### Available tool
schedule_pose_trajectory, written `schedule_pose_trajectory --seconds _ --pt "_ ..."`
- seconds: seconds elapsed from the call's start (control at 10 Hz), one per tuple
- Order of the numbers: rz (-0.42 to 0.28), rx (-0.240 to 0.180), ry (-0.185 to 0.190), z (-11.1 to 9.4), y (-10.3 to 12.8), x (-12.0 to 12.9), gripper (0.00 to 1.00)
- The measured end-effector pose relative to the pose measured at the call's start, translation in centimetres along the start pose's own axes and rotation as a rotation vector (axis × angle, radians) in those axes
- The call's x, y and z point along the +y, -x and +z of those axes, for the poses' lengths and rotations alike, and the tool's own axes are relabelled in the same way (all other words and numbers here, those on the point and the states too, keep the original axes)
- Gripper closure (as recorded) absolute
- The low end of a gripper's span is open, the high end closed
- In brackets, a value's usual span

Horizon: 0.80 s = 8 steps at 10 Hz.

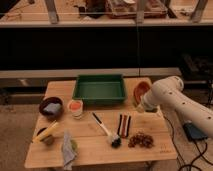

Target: Place pepper in tray

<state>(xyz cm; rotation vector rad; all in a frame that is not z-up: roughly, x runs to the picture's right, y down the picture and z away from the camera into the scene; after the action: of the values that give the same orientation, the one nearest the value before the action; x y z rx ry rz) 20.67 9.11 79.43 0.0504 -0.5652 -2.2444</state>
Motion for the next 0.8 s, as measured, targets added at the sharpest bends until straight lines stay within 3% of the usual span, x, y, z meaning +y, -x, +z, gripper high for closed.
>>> schedule_pose_trajectory --seconds 0.2,0.4,0.8 --pt "-0.021 0.053 0.032 -1.5 -2.6 1.5 0.74" --pt "-0.084 0.126 0.057 -2.3 -7.8 2.6 0.74" --pt "-0.175 0.274 -0.015 -0.2 -16.3 2.6 0.74"
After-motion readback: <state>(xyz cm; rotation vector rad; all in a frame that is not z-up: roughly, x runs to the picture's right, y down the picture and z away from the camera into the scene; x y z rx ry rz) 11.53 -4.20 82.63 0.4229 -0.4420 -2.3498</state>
